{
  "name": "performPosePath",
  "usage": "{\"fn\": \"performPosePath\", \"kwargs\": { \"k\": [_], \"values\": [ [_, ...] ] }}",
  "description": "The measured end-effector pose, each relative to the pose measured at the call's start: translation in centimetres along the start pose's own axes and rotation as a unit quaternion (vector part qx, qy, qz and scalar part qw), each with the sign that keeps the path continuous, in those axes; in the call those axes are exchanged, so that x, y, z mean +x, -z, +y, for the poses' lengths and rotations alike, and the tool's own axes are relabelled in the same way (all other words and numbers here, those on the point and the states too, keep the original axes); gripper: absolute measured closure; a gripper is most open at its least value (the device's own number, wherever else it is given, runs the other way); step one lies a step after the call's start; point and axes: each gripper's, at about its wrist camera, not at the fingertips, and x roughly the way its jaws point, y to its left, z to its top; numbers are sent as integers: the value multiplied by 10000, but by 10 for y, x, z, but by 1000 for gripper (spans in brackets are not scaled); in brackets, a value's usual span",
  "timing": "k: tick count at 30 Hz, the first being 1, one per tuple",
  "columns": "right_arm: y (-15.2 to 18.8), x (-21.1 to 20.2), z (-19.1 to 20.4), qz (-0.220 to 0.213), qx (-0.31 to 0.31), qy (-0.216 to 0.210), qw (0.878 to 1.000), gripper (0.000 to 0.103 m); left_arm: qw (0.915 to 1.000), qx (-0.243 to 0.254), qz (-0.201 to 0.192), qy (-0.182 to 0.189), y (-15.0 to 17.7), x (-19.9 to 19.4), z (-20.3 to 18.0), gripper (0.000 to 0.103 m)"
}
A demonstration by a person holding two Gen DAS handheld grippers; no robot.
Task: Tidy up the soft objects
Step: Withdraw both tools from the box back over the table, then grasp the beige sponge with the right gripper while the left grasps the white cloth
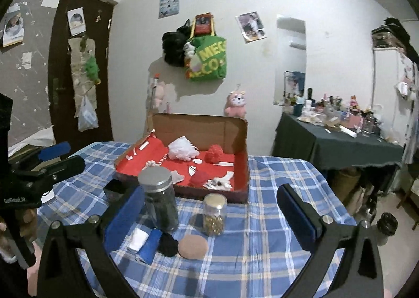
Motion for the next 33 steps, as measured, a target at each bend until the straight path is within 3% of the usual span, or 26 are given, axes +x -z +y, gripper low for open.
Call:
{"fn": "performPosePath", "kwargs": {
  "k": [10,26,33],
  "values": [
    [47,8,7,129,192,151,9996,0,9996,-71,83,-275,44,-1,-7,7],
    [97,62,-1,1024,326,71,9942,0,9910,-338,1257,-311,102,49,1,7],
    [98,88,-12,1417,327,-42,9894,0,9789,-341,1996,-281,109,82,7,7]
  ]
}}
